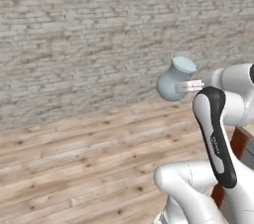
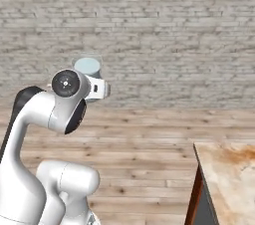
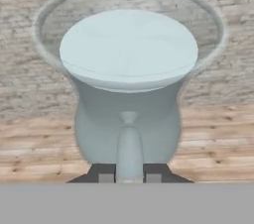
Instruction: Place the pitcher and cup on the dining counter for serving.
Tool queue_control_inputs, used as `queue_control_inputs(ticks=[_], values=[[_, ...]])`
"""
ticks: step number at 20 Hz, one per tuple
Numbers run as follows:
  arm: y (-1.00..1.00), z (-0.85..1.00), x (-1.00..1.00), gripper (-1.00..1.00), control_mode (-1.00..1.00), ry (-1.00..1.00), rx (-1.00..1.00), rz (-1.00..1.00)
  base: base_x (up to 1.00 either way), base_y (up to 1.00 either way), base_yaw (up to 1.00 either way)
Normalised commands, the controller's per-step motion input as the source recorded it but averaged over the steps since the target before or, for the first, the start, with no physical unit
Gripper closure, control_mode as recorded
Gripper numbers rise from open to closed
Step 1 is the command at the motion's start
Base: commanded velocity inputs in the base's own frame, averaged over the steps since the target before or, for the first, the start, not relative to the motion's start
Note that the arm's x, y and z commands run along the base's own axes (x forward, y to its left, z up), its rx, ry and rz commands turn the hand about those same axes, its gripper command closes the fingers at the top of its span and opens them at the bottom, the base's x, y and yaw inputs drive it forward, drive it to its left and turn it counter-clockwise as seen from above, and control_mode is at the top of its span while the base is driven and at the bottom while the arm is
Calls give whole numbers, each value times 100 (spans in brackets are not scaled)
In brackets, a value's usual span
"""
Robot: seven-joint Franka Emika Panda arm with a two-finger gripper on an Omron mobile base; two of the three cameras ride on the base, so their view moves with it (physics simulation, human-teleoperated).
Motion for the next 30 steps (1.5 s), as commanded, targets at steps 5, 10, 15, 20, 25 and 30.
queue_control_inputs(ticks=[5,10,15,20,25,30], values=[[0,0,0,100,100,0,0,0,100,34,-43],[0,0,0,100,100,0,0,0,100,40,-57],[0,0,0,100,100,0,0,0,99,33,-61],[0,0,0,100,100,0,0,0,100,26,-61],[0,0,0,100,100,0,0,0,98,27,-63],[0,0,0,100,100,0,0,0,94,27,-65]])
